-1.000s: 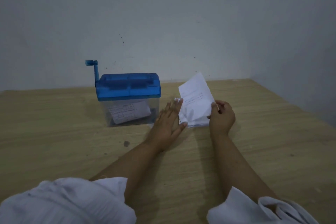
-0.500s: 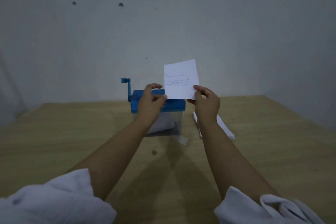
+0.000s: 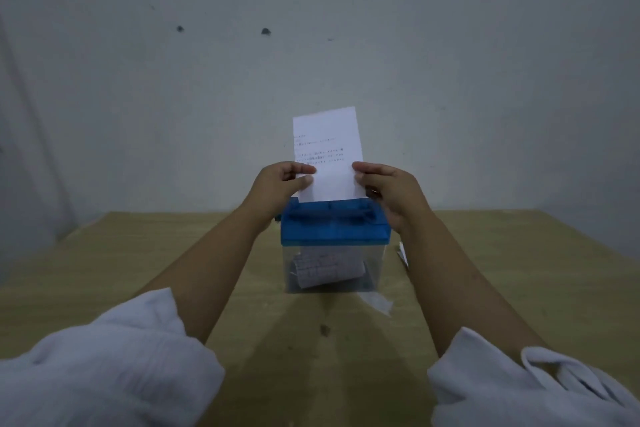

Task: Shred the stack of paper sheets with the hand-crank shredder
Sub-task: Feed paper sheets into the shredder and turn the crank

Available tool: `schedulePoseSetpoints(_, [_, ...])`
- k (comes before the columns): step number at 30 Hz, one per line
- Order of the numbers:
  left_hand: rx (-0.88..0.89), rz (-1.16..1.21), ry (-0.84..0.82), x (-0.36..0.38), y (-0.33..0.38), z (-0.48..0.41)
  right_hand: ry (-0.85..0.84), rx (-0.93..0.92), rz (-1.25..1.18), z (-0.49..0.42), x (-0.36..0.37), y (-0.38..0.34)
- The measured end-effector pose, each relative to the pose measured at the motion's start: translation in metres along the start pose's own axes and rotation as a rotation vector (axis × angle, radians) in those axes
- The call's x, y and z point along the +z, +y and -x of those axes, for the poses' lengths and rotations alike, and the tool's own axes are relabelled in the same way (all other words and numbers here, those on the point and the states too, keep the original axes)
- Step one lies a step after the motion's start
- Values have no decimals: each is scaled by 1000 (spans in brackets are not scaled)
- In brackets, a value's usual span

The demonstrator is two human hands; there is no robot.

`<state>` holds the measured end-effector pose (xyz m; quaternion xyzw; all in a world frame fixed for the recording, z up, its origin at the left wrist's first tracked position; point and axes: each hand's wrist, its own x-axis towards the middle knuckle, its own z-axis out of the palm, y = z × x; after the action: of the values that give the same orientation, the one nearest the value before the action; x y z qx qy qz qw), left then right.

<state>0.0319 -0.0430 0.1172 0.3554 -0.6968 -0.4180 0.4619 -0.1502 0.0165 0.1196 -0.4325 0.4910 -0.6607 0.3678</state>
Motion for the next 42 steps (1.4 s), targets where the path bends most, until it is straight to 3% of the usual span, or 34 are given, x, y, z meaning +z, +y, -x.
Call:
schedulePoseSetpoints(9, [161, -236, -48, 6, -20, -11, 12, -110, 268, -18, -15, 20])
schedulePoseSetpoints(24, [68, -253, -58, 7, -31, 1, 25, 69, 281, -5, -11, 42])
schedulePoseSetpoints(34, [61, -313, -76, 11, -22, 27, 29, 85, 276, 25, -20, 36])
schedulePoseSetpoints(36, [53, -312, -83, 11, -18, 29, 45, 6, 400, 28, -19, 37])
schedulePoseSetpoints(39, [28, -339, -100, 11, -10, 27, 117, -326, 722, 34, -12, 35])
schedulePoseSetpoints(42, [45, -468, -83, 14, -2, 24, -79, -519, 1034, 46, 1, 36])
